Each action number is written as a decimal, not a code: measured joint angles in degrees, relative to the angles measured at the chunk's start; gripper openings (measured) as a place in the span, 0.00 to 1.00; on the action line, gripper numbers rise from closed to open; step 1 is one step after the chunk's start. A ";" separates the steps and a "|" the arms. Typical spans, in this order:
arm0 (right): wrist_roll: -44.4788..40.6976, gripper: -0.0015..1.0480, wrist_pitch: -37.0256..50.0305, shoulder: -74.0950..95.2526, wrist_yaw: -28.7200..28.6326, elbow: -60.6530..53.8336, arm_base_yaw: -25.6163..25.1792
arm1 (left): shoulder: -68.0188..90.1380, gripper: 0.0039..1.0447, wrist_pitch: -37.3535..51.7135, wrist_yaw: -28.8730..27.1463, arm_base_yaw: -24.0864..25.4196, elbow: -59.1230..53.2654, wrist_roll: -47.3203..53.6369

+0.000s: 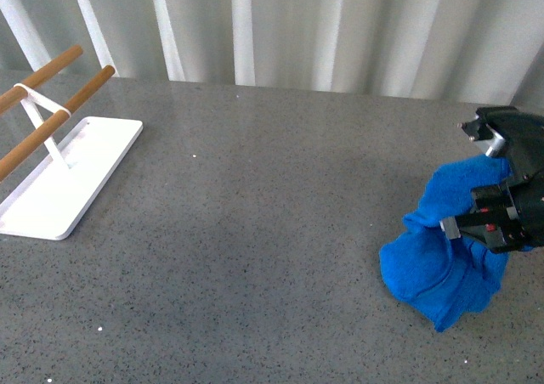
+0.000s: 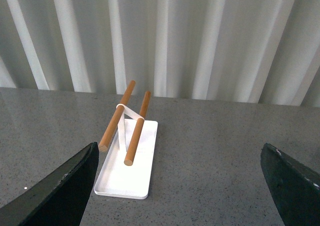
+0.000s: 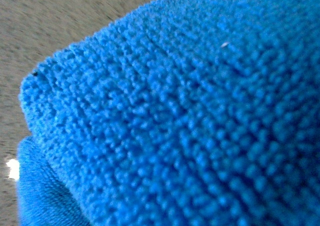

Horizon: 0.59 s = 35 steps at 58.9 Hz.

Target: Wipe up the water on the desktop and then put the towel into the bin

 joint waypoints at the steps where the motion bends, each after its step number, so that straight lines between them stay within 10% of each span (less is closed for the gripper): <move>1: 0.00 0.04 0.24 0.42 0.07 0.00 -0.17 | 0.00 0.94 0.00 0.00 0.00 0.00 0.00; 35: -1.60 0.04 7.23 9.77 -3.19 2.38 -6.47 | 0.00 0.94 0.00 0.00 0.00 0.00 0.00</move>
